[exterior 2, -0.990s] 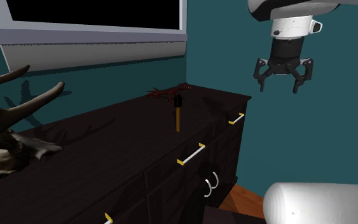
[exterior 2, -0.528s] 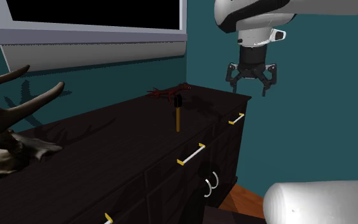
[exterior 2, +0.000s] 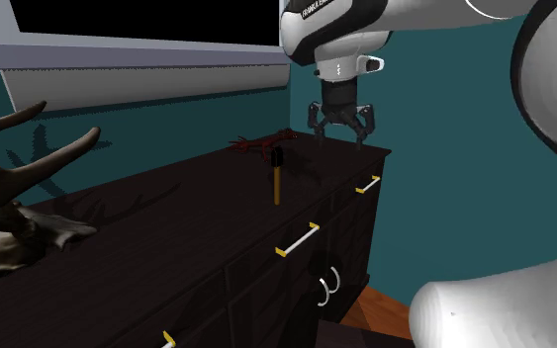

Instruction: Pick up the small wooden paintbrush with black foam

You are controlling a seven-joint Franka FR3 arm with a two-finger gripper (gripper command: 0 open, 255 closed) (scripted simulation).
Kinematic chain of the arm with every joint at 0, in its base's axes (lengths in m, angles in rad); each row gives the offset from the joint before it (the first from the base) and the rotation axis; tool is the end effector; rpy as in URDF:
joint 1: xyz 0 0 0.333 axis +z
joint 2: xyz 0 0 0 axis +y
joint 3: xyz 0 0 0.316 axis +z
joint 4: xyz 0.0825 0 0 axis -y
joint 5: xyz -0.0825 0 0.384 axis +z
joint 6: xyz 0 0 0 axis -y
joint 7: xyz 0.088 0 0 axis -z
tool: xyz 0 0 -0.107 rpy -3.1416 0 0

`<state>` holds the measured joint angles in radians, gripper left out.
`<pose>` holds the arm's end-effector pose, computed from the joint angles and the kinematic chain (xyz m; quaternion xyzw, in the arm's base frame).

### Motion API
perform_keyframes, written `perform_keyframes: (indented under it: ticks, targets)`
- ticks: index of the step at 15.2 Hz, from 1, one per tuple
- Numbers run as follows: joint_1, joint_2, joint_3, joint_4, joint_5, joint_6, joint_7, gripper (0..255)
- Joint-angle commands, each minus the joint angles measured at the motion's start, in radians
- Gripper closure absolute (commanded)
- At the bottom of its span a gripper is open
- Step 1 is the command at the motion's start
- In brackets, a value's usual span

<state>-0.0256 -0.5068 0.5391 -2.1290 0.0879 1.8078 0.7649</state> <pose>0.3539 0.2549 0.5870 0.9829 -0.1527 0.0981 0.0318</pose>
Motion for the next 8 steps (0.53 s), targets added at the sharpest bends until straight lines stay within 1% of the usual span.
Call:
perform_keyframes:
  ticks: [1, 3, 5, 8]
  targets:
    - [-0.019, 0.069, 0.065, 0.053, -0.020, 0.019, 0.085, 0]
    - [-0.039, 0.139, 0.128, 0.108, -0.052, 0.029, 0.169, 0]
    - [-0.060, 0.218, 0.195, 0.170, -0.098, 0.034, 0.258, 0]
    - [-0.084, 0.364, 0.298, 0.279, -0.206, 0.026, 0.409, 0]
